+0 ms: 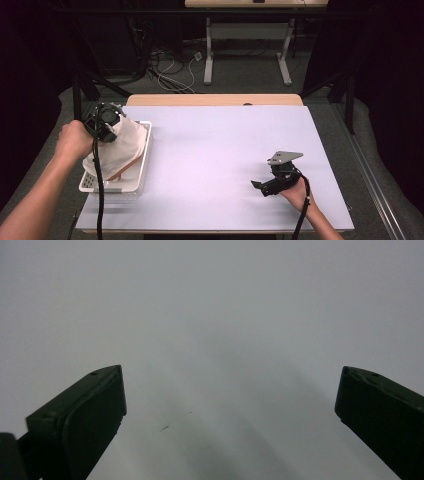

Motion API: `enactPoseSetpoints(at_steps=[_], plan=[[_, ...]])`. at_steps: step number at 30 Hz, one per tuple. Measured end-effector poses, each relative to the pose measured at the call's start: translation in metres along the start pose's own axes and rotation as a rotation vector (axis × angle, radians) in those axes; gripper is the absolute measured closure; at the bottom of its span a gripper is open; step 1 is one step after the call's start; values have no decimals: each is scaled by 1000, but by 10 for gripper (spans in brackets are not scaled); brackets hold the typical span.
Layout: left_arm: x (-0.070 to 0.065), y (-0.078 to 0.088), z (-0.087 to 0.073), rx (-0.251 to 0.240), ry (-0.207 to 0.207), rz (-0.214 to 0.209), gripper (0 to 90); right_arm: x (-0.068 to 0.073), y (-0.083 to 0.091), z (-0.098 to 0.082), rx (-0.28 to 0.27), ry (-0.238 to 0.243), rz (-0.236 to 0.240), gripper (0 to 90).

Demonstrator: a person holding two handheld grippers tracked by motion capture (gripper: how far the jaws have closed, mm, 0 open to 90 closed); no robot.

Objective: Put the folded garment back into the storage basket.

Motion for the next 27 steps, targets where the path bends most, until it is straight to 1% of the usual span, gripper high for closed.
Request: enactPoseSetpoints(at_steps=[4,5,7,11,15,17,19,21,22,23,24,27], plan=[[0,-9,1,0,18,-19,852,0,-1,1,-8,0,0,0],[0,-12,1,3,18,-22,852,0,0,0,1,0,1,0],[-1,-17,1,11,20,-30,852,1,-1,1,1,4,-1,0],[-2,-27,4,4,22,-50,852,1,-1,2,2,9,-3,0],[-6,-36,6,9,19,-73,852,1,-2,2,2,1,-4,0],[-7,-41,7,3,31,-88,852,1,-2,2,1,2,-5,0],[-7,-47,8,12,32,-99,852,1,-2,2,3,7,1,0],[-6,-54,8,18,46,-104,851,1,-2,3,2,6,-2,0],[-3,-56,8,21,41,-104,851,2,-2,3,4,6,0,0],[-3,-59,8,22,53,-109,851,2,-2,4,-5,8,0,0],[-1,-61,8,23,54,-109,850,2,-2,3,4,9,1,0],[2,-68,7,35,73,-115,849,1,-1,4,1,8,4,0]])
Point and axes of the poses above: each handheld gripper's, and its own axes: y roughly backward along the jaws, z roughly out of its top, x roughly to its left, the point moved 7 cm from there along -y, roughly forward along the jaws, and after that the axes turned 14 degrees about x, right-handed, at the moved point
